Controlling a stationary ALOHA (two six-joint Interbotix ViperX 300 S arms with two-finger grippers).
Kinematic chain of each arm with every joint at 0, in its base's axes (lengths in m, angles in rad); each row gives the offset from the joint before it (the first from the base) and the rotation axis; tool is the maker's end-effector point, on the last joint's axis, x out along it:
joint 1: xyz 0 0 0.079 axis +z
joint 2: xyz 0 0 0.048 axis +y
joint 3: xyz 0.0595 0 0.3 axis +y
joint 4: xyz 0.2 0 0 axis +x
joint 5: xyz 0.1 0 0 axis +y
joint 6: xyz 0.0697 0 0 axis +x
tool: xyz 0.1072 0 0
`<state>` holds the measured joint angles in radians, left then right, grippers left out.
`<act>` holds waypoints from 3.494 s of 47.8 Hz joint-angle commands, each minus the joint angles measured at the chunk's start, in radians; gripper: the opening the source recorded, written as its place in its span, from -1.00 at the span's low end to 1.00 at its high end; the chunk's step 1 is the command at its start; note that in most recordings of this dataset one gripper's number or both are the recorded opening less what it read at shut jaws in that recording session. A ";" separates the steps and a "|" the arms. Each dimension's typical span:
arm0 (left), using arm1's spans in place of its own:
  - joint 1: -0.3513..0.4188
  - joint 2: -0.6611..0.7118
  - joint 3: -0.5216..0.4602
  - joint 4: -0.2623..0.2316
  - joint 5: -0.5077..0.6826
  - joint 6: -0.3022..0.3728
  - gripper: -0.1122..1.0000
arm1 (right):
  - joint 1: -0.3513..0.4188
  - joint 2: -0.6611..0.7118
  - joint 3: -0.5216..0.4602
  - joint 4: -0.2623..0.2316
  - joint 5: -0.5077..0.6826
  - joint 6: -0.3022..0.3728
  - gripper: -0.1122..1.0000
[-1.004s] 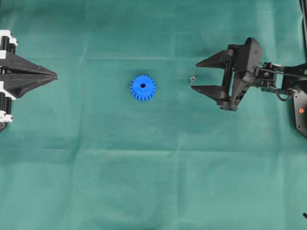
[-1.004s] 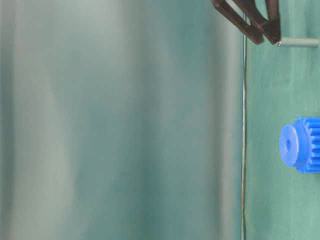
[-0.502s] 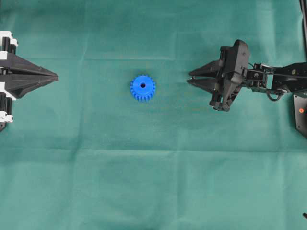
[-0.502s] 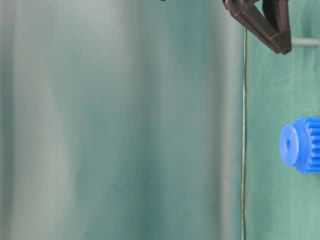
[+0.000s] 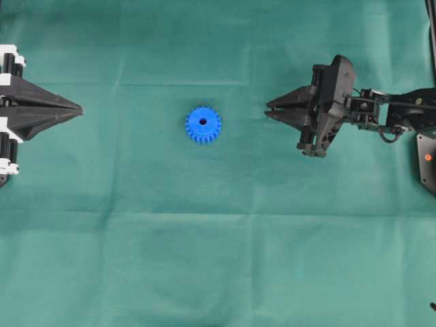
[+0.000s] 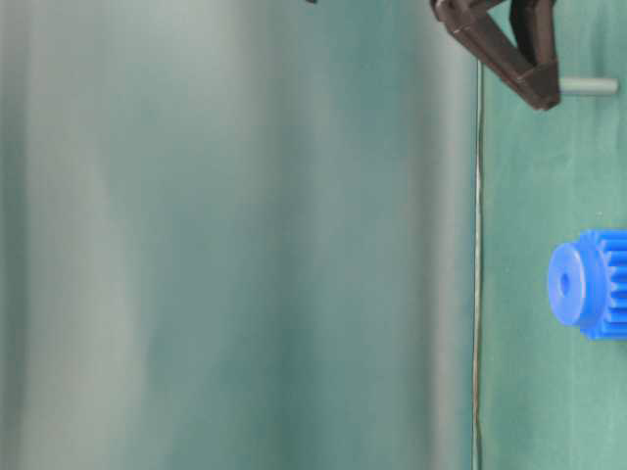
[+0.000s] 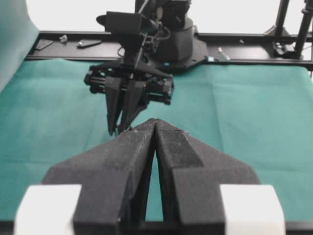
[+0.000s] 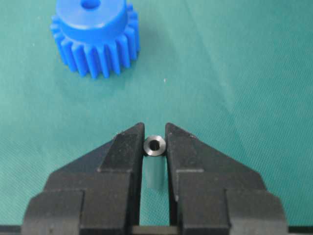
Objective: Insert the shaft placed at a random location into the center hole of the small gear at another random location.
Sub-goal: 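Close the right gripper on the silver shaft and lift it, then carry the held shaft left over the blue gear's center hole, then lower the shaft into the gear hole and open the right gripper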
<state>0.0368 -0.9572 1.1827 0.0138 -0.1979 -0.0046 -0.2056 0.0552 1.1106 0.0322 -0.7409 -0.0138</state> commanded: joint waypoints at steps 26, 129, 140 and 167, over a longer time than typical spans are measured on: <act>0.003 0.008 -0.009 0.002 0.002 -0.002 -0.75 | 0.003 -0.224 -0.055 -0.005 0.250 0.000 -0.57; 0.003 0.008 -0.005 0.002 0.006 -0.002 -0.75 | 0.091 0.144 -0.472 -0.008 0.301 -0.005 -0.57; 0.003 0.008 -0.005 0.002 0.005 -0.002 -0.75 | 0.091 0.155 -0.472 -0.006 0.296 -0.003 -0.57; 0.003 0.008 -0.005 0.002 0.005 -0.002 -0.75 | 0.089 0.176 -0.472 -0.006 0.296 -0.003 -0.57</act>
<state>0.0368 -0.9572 1.1873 0.0123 -0.1871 -0.0046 -0.1166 0.2439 0.6596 0.0230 -0.4280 -0.0153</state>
